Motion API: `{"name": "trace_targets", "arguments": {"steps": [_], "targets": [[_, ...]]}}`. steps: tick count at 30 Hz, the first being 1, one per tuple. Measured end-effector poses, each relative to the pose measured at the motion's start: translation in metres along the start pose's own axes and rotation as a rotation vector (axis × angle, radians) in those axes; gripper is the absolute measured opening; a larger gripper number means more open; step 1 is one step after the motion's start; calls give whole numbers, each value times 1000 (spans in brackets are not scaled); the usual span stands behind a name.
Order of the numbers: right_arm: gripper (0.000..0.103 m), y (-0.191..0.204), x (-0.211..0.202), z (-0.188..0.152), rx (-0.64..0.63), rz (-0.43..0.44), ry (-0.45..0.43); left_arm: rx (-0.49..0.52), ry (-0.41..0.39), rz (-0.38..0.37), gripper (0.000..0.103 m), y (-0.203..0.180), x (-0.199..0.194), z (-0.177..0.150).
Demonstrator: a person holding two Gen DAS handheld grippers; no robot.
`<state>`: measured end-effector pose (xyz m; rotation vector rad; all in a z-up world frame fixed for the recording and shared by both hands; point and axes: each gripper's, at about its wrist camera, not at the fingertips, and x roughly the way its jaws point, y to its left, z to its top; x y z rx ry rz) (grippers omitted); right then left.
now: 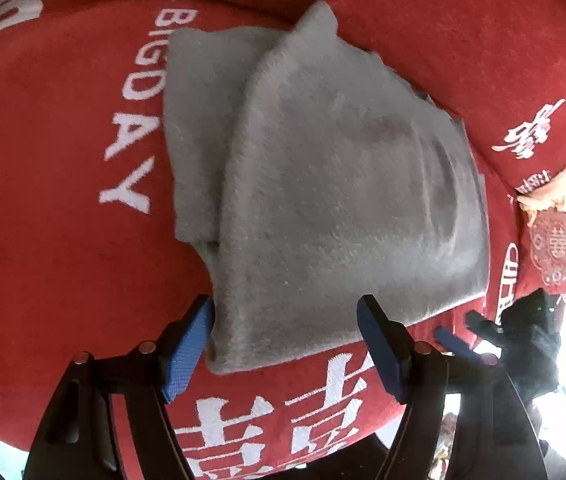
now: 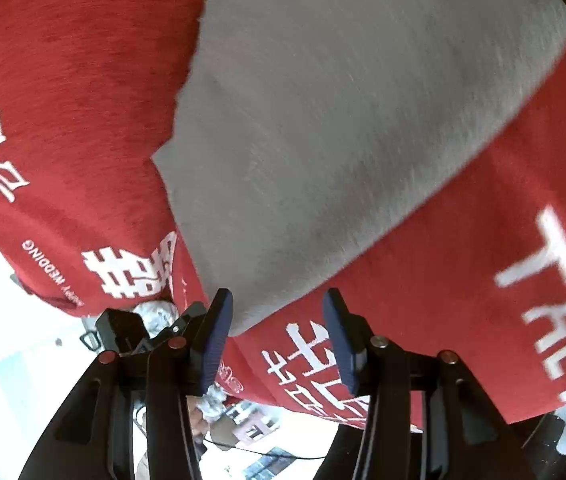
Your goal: Fold small clothes
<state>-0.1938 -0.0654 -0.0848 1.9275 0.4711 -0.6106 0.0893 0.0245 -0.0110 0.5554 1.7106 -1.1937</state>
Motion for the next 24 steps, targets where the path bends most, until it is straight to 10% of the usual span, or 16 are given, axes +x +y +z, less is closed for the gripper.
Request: {"name": "trace_targets", "arguments": {"steps": [5, 7, 9, 11, 24], "targets": [[51, -9, 10, -4, 48, 0, -53, 19, 22, -29, 62, -7, 14, 1], [51, -11, 9, 0, 70, 12, -82, 7, 39, -64, 22, -3, 17, 2], [46, -9, 10, 3, 82, 17, -110, 7, 53, -86, 6, 0, 20, 4], [6, -3, 9, 6, 77, -3, -133, 33, 30, -123, 6, -4, 13, 4], [4, -19, 5, -9, -44, -225, -63, -1, 23, -38, 6, 26, 18, -25]]}}
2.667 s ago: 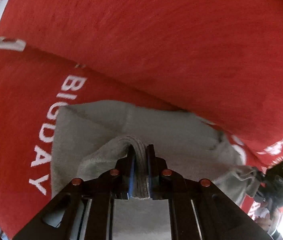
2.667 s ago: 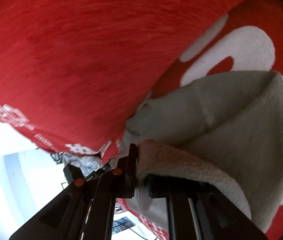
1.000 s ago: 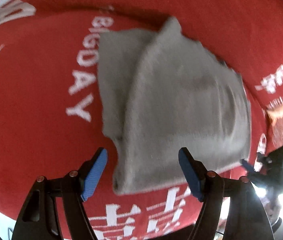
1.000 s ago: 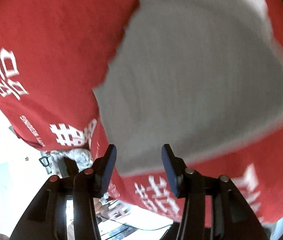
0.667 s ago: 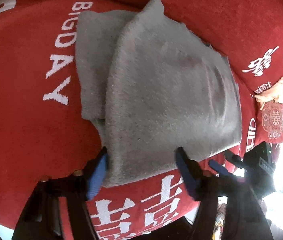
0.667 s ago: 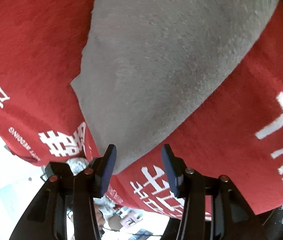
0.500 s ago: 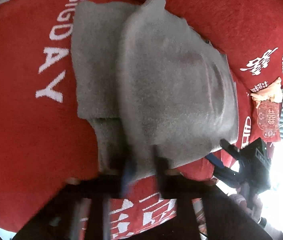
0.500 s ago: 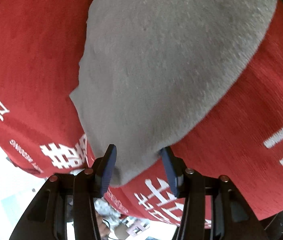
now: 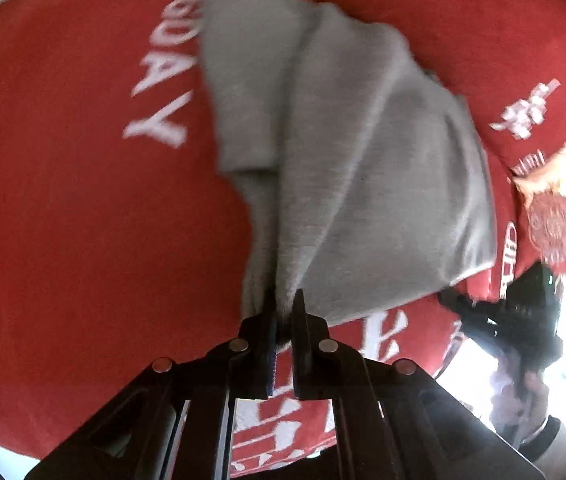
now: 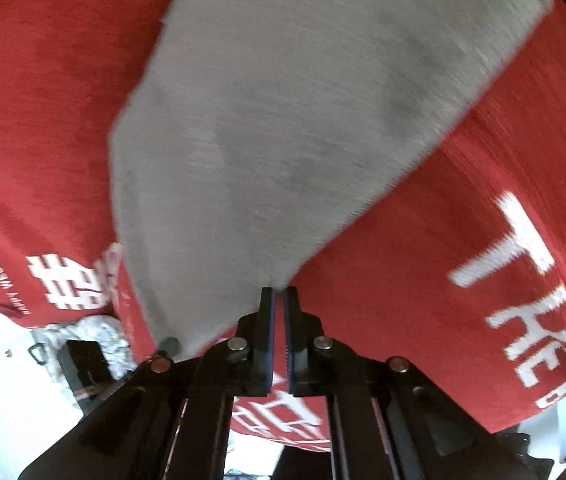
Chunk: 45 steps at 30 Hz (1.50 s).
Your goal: Fold small clothes
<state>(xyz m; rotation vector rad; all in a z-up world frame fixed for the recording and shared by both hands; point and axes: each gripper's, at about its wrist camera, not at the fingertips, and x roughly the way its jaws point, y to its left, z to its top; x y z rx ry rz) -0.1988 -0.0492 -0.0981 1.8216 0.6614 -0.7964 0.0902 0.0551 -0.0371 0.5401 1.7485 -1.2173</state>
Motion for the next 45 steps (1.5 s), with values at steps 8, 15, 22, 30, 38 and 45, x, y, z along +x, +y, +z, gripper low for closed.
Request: {"name": "trace_targets", "arguments": {"steps": [8, 15, 22, 30, 38, 45], "targets": [[11, -1, -42, 2, -97, -40, 17, 64, -38, 122, 6, -21, -43, -2], [49, 24, -102, 61, -227, -179, -165, 39, -148, 181, 6, -35, -65, 45], [49, 43, -103, 116, -286, -233, -188, 90, -189, 262, 6, -70, -41, 105], [49, 66, -87, 150, -366, -282, -167, 68, -196, 333, 61, -81, -16, 132], [49, 83, -76, 197, -414, -318, -179, 75, -226, 418, 103, -91, -4, 160], [49, 101, -58, 230, -501, -382, -178, 21, -144, 405, 65, -83, 22, 194]]}}
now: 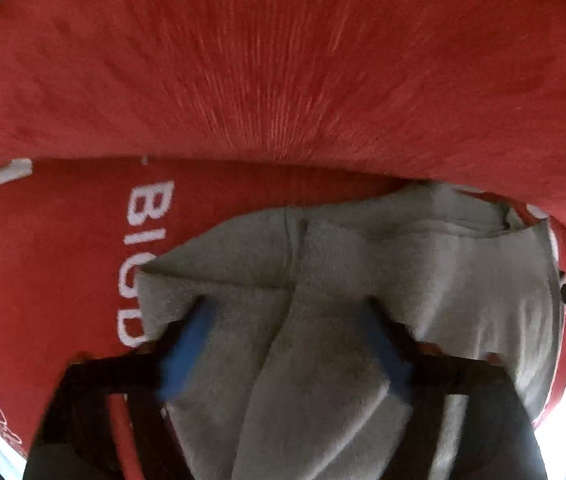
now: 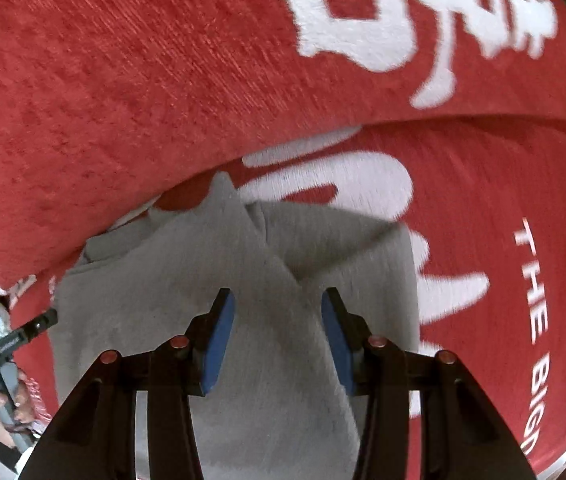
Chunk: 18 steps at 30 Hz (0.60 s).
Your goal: Fold small clothes
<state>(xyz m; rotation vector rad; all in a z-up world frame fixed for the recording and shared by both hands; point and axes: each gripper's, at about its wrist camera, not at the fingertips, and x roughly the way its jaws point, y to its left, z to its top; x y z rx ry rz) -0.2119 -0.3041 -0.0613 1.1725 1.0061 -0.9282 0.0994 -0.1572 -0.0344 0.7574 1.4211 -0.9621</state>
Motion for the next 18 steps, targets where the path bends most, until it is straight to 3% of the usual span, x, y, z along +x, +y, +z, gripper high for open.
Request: {"name": "trace_targets", "arguments": {"steps": [2, 3, 4, 5, 6, 7, 11, 15, 18], "targets": [[49, -1, 7, 4, -6, -1, 21, -2, 11, -11, 57, 0, 6, 2], [49, -1, 12, 6, -11, 6, 43, 6, 1, -9, 42, -1, 5, 2], [42, 1, 15, 5, -21, 9, 59, 20, -14, 3, 28, -2, 3, 1], [5, 4, 15, 4, -45, 2, 66, 29, -36, 11, 23, -3, 0, 1], [6, 8, 12, 3, -74, -22, 53, 29, -53, 10, 10, -3, -3, 0], [6, 11, 8, 0, -102, -39, 33, 30, -79, 11, 6, -3, -7, -1], [6, 4, 11, -2, -89, -97, 27, -2, -112, 153, 6, 7, -2, -2], [7, -10, 11, -2, -1, -69, 17, -113, -91, 140, 6, 35, -3, -8], [9, -18, -4, -6, 31, -66, 7, -85, -115, 142, 6, 36, -18, -18]]}}
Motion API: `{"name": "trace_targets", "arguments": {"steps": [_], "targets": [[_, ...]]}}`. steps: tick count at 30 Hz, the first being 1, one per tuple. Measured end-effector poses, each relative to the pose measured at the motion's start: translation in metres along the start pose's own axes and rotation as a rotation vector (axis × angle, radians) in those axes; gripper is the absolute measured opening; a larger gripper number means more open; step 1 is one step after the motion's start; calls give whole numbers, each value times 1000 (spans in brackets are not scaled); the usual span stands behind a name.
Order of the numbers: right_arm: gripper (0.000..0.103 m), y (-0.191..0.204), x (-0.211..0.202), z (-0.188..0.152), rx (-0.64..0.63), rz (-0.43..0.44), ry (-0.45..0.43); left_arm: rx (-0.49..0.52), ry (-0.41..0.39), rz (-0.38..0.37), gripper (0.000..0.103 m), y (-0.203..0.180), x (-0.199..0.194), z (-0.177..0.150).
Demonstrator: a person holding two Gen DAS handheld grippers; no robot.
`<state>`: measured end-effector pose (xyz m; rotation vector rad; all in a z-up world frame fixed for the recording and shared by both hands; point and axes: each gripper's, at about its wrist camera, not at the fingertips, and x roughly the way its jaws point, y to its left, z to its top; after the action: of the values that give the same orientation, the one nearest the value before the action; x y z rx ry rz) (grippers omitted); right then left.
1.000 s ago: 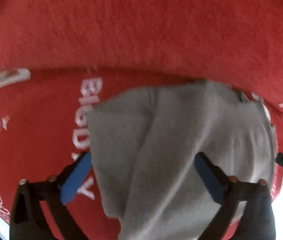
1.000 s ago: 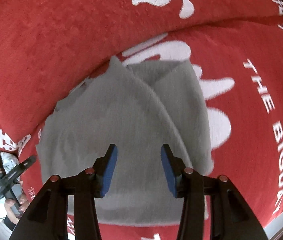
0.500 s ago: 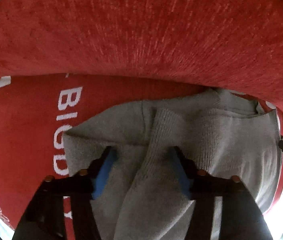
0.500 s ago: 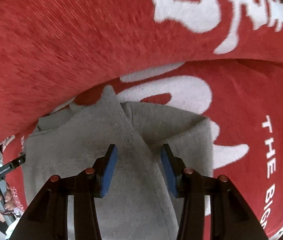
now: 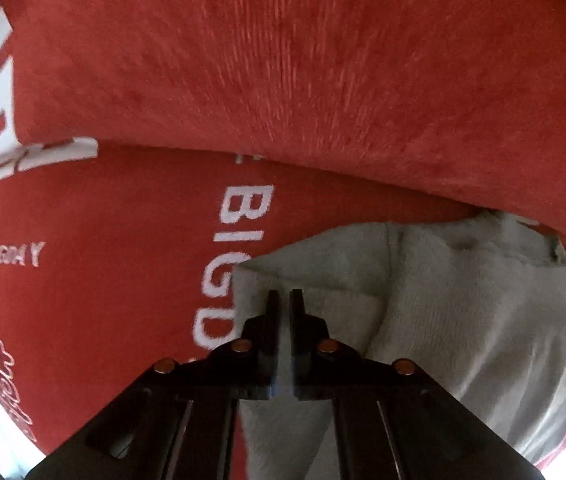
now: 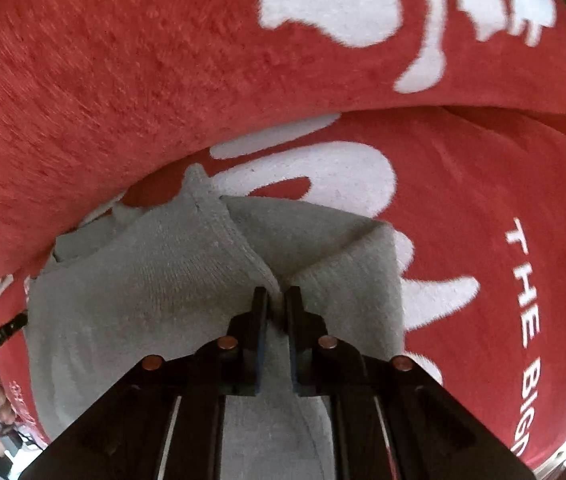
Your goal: Fold small clothes
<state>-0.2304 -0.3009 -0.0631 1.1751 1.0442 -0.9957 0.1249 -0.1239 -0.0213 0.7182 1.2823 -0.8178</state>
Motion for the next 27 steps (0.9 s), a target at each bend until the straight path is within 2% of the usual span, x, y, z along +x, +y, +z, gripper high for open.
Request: {"name": "trace_targets", "arguments": {"steps": [6, 10, 13, 14, 16, 18, 19, 22, 27], "targets": [[9, -21, -36, -27, 102, 57, -24, 97, -41, -90, 6, -11, -41, -28], [9, -16, -47, -63, 76, 67, -4, 151, -2, -140, 6, -38, -37, -48], [9, -7, -50, -88, 42, 64, 14, 176, 38, -103, 6, -39, -24, -67], [9, -3, -46, -106, 30, 61, 21, 177, 41, -92, 6, -43, -22, -71], [9, -3, -45, -123, -9, 22, 48, 166, 38, -77, 6, -34, -13, -78], [9, -8, -32, -132, -28, -31, 80, 155, 21, -82, 6, -28, -13, -79], [9, -16, -31, -137, -22, -41, 88, 156, 26, -41, 6, -24, -14, -78], [7, -36, -32, -146, 43, 10, 74, 127, 50, 15, 6, -8, -11, -77], [8, -38, -40, -155, 44, -13, 95, 60, 79, -2, 6, 14, -18, -83]]}}
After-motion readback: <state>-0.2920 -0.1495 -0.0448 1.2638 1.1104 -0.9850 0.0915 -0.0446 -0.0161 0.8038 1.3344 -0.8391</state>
